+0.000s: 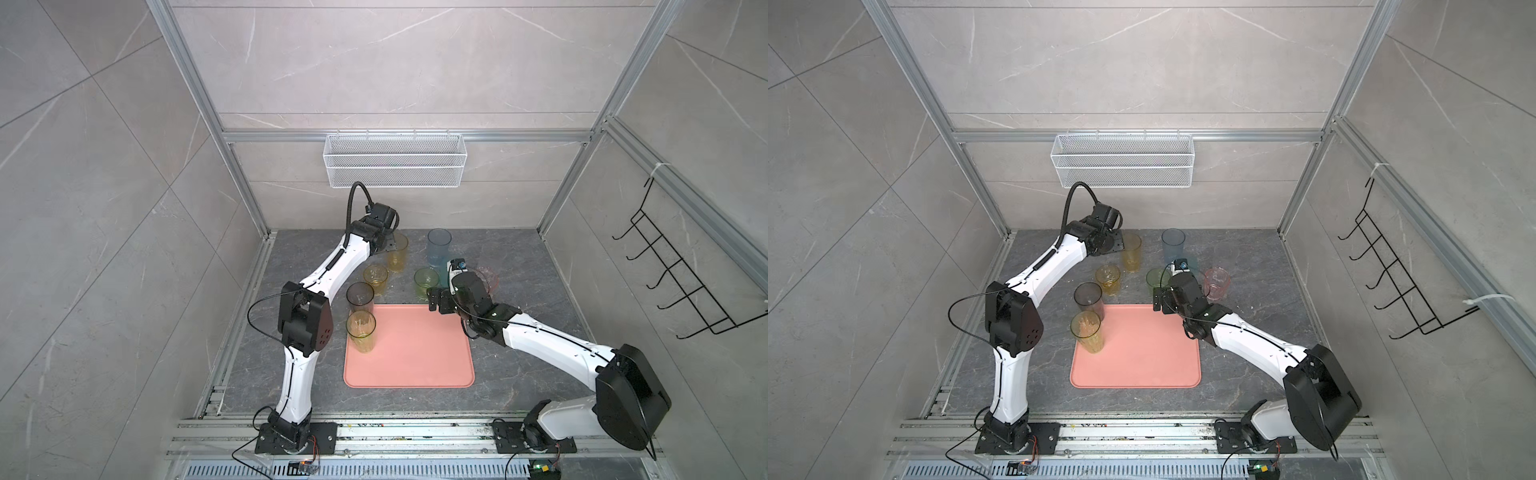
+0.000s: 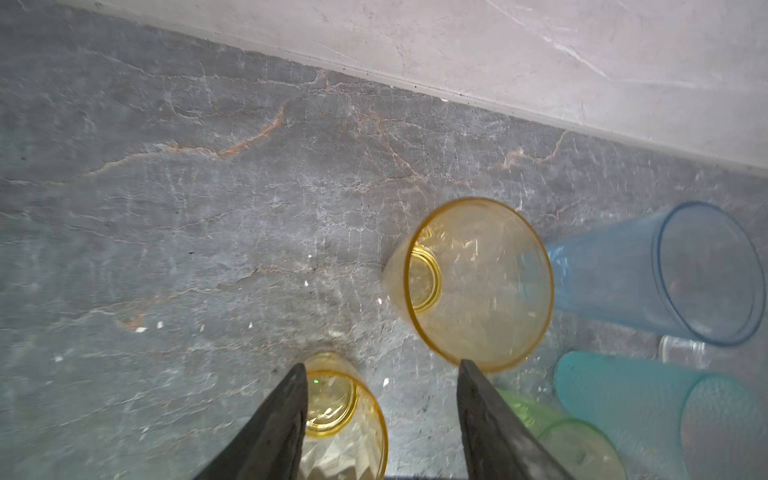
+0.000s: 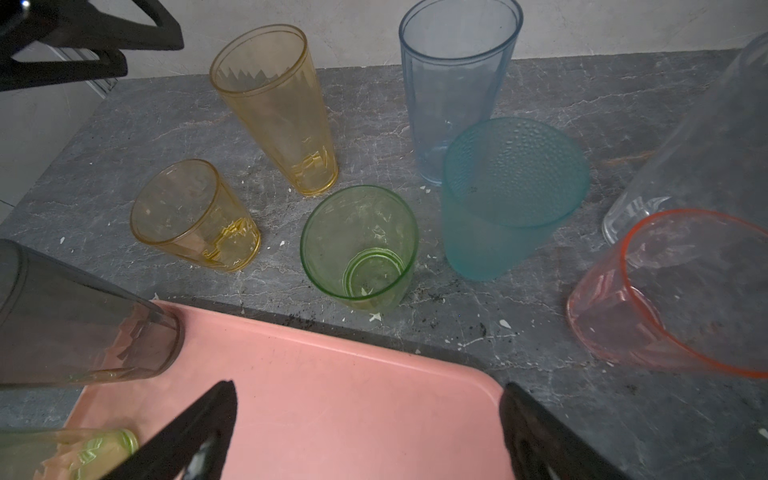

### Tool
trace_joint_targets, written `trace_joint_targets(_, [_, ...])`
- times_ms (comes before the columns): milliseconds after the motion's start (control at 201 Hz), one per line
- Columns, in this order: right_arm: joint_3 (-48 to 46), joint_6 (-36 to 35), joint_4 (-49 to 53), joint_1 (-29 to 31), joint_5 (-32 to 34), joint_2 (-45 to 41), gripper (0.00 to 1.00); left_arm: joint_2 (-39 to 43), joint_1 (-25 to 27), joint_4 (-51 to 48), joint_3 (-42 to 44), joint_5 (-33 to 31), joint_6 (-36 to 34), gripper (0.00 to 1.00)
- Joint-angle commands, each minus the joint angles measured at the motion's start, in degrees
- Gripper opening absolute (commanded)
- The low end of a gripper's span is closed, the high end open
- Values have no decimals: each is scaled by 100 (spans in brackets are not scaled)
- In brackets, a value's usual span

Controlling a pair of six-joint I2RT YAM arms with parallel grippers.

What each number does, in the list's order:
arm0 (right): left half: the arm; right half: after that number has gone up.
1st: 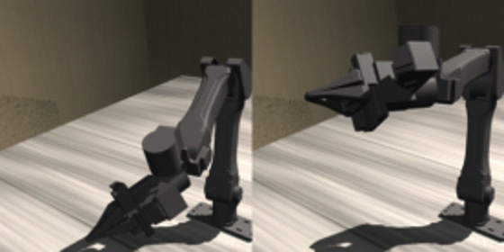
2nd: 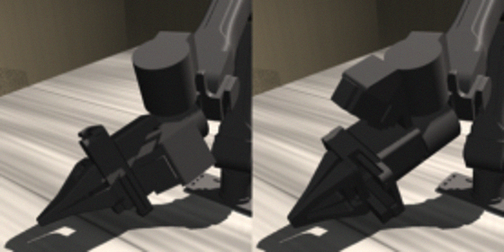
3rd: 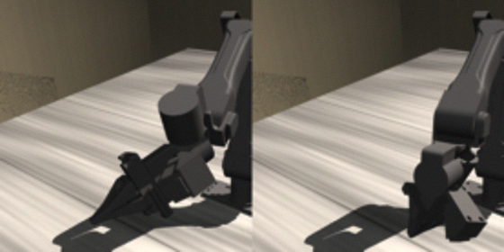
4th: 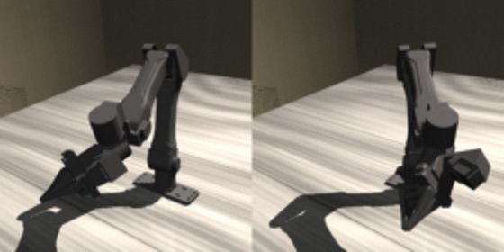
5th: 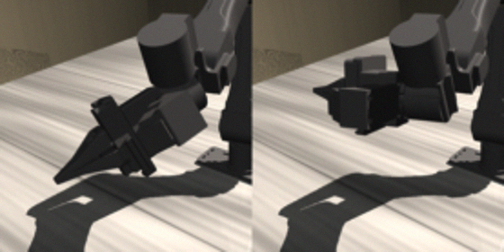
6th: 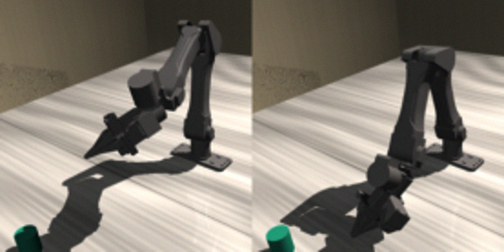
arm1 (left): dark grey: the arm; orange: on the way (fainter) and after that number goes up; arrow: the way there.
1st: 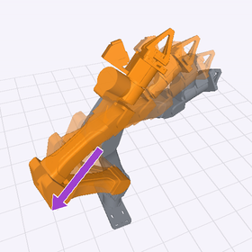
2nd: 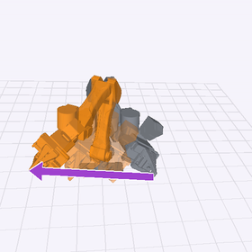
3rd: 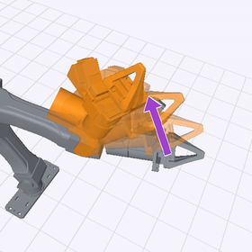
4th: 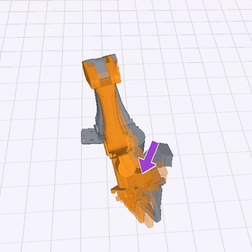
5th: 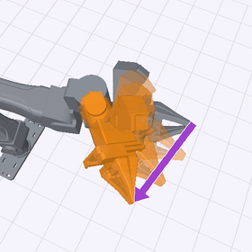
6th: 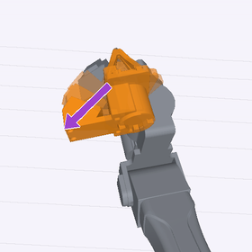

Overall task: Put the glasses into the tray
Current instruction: 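Lower the left gripper onto the tall yellow glass and close on its rim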

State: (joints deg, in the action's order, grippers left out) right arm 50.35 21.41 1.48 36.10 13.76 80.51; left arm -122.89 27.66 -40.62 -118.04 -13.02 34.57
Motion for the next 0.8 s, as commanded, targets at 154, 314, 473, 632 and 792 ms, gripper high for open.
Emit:
trace_joint_targets(154, [-10,74,-37,37,65,-72,99,-525,-199,193,-678,820,560,58])
trace_joint_targets(314, [10,73,1,37,75,-53,99,-817,-246,120,-1020,1023,646,56])
trace_joint_targets(473, [59,57,46,38,66,-19,99,-1016,-244,81,-1228,1044,677,48])
trace_joint_targets(632, [63,56,50,38,74,17,100,-1238,-252,46,-1364,1073,646,41])
trace_joint_targets(792, [74,56,67,38,74,26,100,-1299,-278,41,-1398,1112,632,37])
